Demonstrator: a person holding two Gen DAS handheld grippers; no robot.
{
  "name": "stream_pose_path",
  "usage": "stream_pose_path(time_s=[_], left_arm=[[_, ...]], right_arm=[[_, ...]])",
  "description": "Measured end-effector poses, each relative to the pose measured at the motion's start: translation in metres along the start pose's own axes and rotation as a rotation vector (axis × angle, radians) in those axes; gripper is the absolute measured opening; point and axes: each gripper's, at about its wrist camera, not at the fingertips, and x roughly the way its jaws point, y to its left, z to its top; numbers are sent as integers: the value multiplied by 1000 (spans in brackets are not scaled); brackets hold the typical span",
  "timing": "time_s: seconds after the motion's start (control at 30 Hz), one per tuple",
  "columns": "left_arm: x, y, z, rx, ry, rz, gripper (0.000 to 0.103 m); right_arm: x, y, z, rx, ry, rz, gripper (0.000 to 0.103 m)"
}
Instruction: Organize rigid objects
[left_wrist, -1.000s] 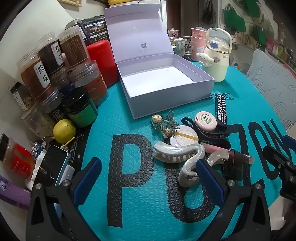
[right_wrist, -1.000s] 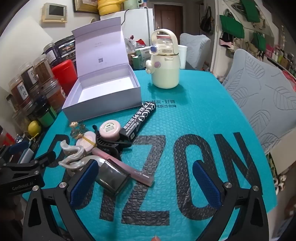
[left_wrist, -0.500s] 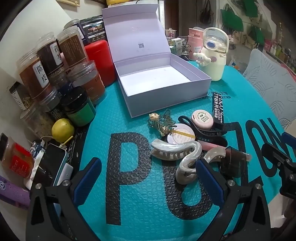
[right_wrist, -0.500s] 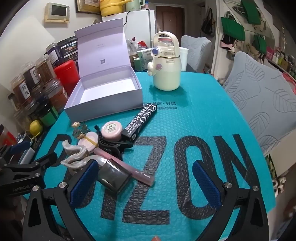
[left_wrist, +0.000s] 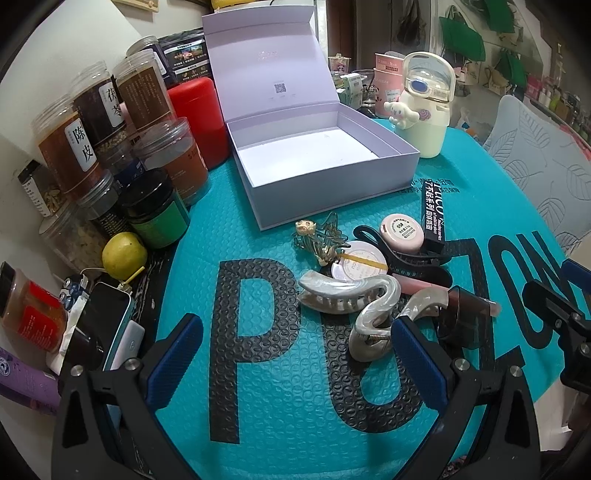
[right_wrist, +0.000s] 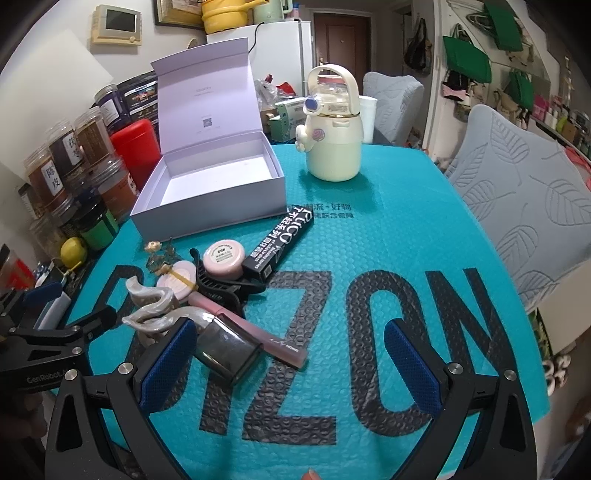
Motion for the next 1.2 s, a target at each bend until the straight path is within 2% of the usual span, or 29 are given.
stream_pose_path(time_s=[1.2], left_arm=[[-2,2,0,-1,-9,1,103]], right_arm=[[-1,2,2,-6,-2,34,103]])
